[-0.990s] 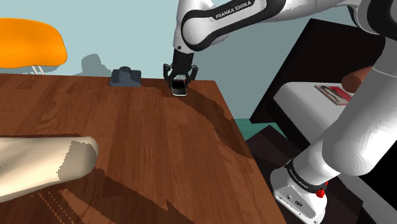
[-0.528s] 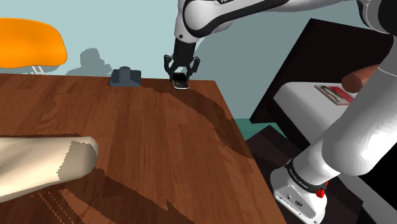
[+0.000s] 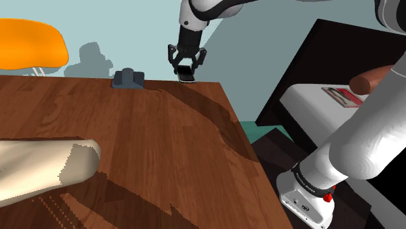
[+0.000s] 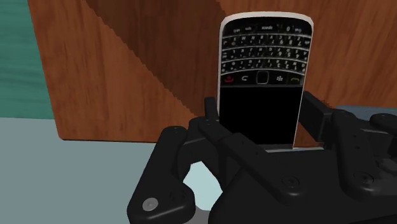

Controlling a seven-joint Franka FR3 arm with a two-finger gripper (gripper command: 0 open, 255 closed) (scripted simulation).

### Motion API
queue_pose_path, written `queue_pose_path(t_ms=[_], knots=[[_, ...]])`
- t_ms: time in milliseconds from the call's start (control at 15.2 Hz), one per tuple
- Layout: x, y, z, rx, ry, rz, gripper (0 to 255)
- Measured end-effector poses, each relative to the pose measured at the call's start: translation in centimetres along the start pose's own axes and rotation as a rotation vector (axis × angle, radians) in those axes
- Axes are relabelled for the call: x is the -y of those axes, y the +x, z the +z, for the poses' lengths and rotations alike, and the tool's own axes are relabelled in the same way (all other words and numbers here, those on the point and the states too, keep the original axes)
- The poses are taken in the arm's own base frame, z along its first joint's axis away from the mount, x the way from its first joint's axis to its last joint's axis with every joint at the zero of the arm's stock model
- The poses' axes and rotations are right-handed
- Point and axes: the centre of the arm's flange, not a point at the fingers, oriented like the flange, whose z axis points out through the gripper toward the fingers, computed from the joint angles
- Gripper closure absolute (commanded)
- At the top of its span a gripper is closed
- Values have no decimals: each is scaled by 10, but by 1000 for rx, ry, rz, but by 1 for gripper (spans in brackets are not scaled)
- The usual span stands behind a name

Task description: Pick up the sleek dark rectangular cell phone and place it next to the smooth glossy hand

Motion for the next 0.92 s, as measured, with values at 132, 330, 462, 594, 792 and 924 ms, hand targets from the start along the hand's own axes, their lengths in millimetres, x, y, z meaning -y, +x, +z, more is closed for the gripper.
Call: queue_pose_path(t_ms=[132,330,462,594,792,924], knots=[[0,0,-11,0,0,0,255],[1,-2,-27,0,0,0,255],[1,-2,-37,0,0,0,255],[2,-2,-48,0,0,0,255],[3,-2,-65,0,0,0,255],[3,-3,-76,0,0,0,255]])
